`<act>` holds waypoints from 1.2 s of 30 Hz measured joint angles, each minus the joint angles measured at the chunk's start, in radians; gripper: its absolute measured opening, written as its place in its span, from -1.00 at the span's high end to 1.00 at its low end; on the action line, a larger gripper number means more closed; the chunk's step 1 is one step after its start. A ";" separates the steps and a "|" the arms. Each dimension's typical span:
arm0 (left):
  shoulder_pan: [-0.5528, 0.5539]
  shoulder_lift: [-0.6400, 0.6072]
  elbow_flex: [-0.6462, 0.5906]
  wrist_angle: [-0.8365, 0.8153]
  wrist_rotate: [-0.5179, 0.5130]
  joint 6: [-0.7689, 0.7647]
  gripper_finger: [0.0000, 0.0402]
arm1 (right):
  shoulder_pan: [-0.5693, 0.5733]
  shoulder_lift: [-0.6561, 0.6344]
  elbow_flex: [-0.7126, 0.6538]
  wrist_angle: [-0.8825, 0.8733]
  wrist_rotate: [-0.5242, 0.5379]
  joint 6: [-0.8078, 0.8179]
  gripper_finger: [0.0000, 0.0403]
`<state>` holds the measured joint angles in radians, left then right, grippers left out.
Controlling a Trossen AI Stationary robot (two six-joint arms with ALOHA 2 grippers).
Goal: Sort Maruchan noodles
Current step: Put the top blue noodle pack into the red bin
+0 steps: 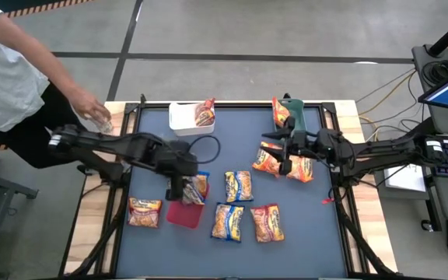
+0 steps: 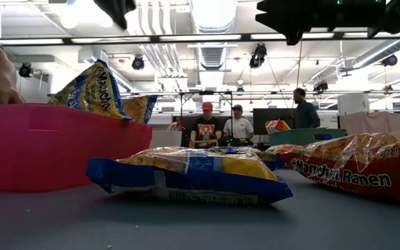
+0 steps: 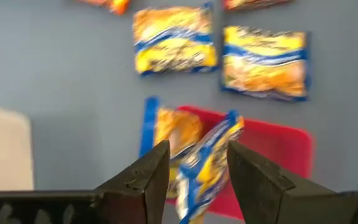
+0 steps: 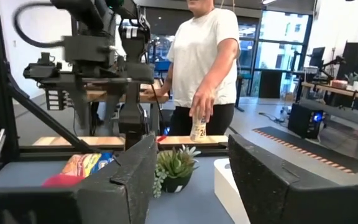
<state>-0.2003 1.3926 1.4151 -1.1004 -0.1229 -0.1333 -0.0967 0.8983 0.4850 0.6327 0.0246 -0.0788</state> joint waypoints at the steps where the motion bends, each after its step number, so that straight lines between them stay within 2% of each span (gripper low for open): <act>1: 0.000 -0.026 -0.040 0.007 -0.023 -0.019 0.29 | 0.000 0.004 0.000 0.000 0.000 0.000 0.10; 4: 0.000 -0.092 -0.147 0.009 -0.060 -0.082 0.27 | 0.000 0.014 0.000 0.000 0.000 0.000 0.15; 9: 0.000 -0.170 -0.276 0.036 -0.062 -0.165 0.21 | 0.000 0.020 0.000 -0.001 0.000 -0.007 0.20; 15: 0.000 -0.208 -0.350 0.090 -0.006 -0.189 0.09 | 0.000 0.020 0.000 0.000 0.000 -0.010 0.27; 21: 0.000 -0.200 -0.412 0.171 0.001 -0.143 0.09 | 0.000 0.020 0.000 -0.001 0.001 -0.010 0.33; 29: 0.000 -0.199 -0.443 0.242 0.003 -0.116 0.23 | 0.000 0.020 0.000 -0.005 0.001 -0.008 0.37; 36: 0.000 -0.199 -0.443 0.240 0.006 -0.110 0.56 | 0.000 0.021 0.000 -0.007 0.001 -0.010 0.36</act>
<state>-0.2003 1.1938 0.9718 -0.8600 -0.1170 -0.2433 -0.0967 0.9192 0.4847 0.6254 0.0255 -0.0889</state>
